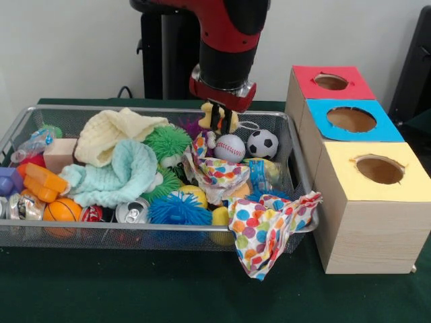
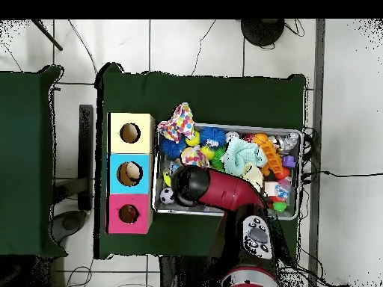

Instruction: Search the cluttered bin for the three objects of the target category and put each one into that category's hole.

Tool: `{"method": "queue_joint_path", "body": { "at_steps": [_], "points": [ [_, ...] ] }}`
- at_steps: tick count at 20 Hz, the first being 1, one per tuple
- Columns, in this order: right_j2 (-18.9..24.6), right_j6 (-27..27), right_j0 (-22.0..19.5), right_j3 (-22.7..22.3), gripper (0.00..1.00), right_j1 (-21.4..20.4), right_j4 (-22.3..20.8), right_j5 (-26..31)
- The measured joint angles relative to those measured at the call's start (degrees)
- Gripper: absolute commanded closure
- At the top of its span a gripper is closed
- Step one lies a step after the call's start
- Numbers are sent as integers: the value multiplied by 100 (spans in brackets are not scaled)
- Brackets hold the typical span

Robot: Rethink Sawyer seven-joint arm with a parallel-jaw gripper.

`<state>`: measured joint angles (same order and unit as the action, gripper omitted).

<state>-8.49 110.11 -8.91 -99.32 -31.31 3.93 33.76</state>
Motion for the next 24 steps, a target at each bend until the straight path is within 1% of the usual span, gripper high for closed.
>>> {"method": "queue_joint_path", "body": {
  "at_steps": [2, 5, 13, 20, 24],
  "points": [
    [-1, 0, -18, 2, 100, -133, -1, 97],
    [-1, 0, -42, 32, 100, -240, -1, 97],
    [-2, 0, -42, 127, 100, -395, 19, 97],
    [-2, 0, 146, 129, 100, -678, 171, 191],
    [-3, 0, 365, 128, 100, -927, 319, 453]
  ]
}}
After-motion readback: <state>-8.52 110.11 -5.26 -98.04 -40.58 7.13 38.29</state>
